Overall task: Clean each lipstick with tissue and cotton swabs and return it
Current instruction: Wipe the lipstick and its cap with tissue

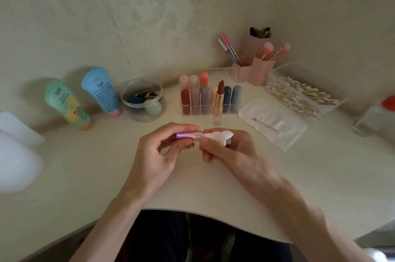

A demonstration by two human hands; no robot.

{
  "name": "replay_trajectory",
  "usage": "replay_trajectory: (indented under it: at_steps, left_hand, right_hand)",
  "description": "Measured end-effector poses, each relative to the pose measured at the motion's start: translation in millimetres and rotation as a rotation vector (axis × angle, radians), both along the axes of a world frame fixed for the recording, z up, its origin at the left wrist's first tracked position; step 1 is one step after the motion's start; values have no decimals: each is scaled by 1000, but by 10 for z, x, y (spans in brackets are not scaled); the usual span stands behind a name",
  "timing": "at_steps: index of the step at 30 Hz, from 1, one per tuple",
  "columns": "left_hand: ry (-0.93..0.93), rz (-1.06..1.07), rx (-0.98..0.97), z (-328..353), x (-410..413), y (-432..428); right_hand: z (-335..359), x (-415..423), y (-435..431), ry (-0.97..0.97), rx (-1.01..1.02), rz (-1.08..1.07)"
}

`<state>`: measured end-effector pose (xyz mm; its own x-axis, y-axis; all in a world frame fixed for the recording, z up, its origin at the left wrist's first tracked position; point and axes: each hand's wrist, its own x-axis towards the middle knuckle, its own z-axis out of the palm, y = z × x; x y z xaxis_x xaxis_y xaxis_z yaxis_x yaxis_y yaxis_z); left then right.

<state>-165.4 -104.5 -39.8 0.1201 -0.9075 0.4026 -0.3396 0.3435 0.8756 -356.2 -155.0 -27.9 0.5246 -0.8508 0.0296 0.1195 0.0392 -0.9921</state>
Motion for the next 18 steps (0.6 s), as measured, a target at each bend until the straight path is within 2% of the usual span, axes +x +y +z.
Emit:
replay_trajectory:
  at_steps: [3, 5, 9, 12, 18]
  left_hand:
    - [-125, 20, -114, 24, -13, 20]
    - [-129, 20, -142, 27, -13, 33]
    - [101, -9, -18, 37, 8, 39]
    - [237, -31, 30, 60, 32, 40]
    - [287, -1, 70, 72, 45, 41]
  right_hand:
    - [82, -60, -4, -103, 247, 104]
    - [120, -79, -11, -129, 330, 152]
    - [167, -65, -26, -207, 419, 133]
    - [169, -75, -49, -184, 381, 9]
    - [79, -56, -25, 43, 113, -179]
